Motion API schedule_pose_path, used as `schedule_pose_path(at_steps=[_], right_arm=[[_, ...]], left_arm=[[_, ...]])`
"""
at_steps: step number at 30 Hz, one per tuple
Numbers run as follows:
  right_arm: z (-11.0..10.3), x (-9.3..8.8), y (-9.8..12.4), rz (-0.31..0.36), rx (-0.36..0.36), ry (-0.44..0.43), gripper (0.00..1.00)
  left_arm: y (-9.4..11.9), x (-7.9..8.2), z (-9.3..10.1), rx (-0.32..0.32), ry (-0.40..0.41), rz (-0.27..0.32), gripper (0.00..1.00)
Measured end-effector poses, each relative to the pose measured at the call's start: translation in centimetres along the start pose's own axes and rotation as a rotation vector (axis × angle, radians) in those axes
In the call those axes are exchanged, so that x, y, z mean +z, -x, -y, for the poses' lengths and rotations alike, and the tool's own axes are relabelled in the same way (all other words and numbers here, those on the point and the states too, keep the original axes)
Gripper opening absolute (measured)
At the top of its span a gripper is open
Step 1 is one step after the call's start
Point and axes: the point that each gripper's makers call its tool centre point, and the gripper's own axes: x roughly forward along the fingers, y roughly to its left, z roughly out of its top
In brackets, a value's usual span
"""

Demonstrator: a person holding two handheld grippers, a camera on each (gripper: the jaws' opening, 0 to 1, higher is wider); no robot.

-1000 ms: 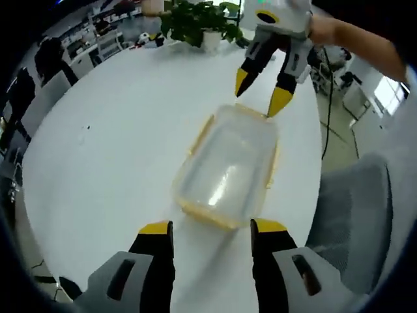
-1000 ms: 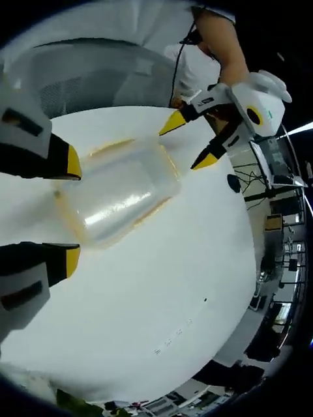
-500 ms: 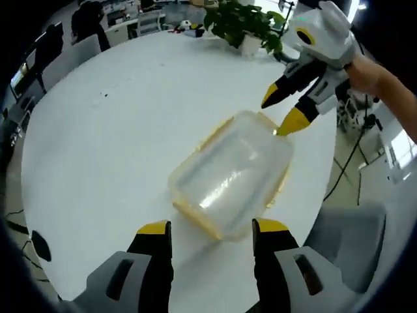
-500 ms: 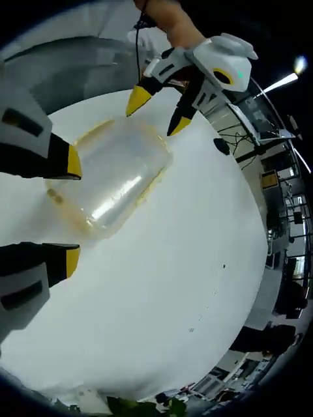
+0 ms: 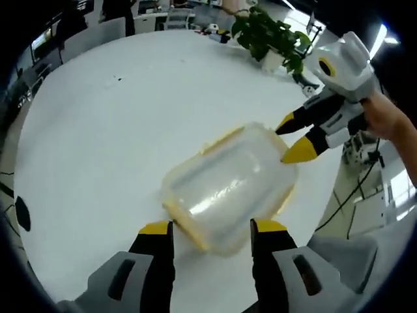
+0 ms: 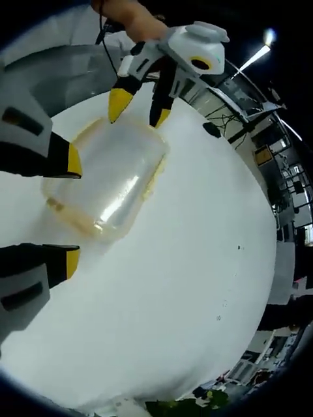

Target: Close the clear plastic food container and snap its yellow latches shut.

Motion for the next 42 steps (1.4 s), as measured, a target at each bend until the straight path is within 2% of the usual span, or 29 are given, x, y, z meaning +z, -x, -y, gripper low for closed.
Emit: schedule_pose_path(at_steps=[4, 9, 19, 23, 26, 27, 28, 29, 31, 32, 33, 42], right_arm=[[-0.3, 0.0, 0.0, 0.010, 0.013, -0.020, 0.33], [-0.8, 0.0, -0.1, 0.025, 0.033, -0.036, 0.30], [-0.7, -0.1, -0.1, 0.031, 0.033, -0.018, 0.29], [-0.7, 0.0, -0.2, 0.030, 0.033, -0.025, 0.27], [-0.8, 0.0, -0.3, 0.019, 0.036, -0.026, 0.26], [-0.8, 0.1, -0.3, 0.014, 0.037, -0.028, 0.26], [-0.9, -0.2, -0.5, -0.005, 0.029, -0.042, 0.25], [-0.8, -0.1, -0.6, -0.009, 0.022, -0.019, 0.24], [-0.7, -0.1, -0.7, -0.022, 0.031, -0.026, 0.23], [-0.6, 0.4, -0.8, 0.008, 0.023, -0.070, 0.22], [-0.6, 0.2, -0.5, 0.001, 0.033, -0.046, 0.21], [-0.9, 0.1, -0.3, 0.019, 0.025, -0.051, 0.23]], left_arm=[[0.0, -0.1, 0.1, -0.003, 0.015, -0.002, 0.46], [0.1, -0.3, -0.2, -0.013, 0.043, -0.001, 0.42], [0.0, -0.3, -0.1, -0.020, 0.046, 0.012, 0.39], [0.1, -0.2, -0.4, -0.025, 0.085, 0.023, 0.35], [0.0, -0.2, -0.2, -0.025, 0.084, 0.031, 0.34], [-0.1, -0.1, -0.2, -0.034, 0.122, 0.036, 0.33], [-0.2, -0.2, 0.6, -0.080, 0.189, 0.025, 0.31], [-0.3, 0.1, -0.1, -0.066, 0.143, 0.040, 0.31], [-0.2, -0.1, 0.0, -0.062, 0.136, 0.033, 0.31], [0.0, -0.6, -0.5, -0.028, 0.130, 0.005, 0.31], [-0.1, -0.3, -0.2, -0.051, 0.133, 0.022, 0.31], [0.1, -0.4, -0.4, -0.058, 0.130, 0.025, 0.32]])
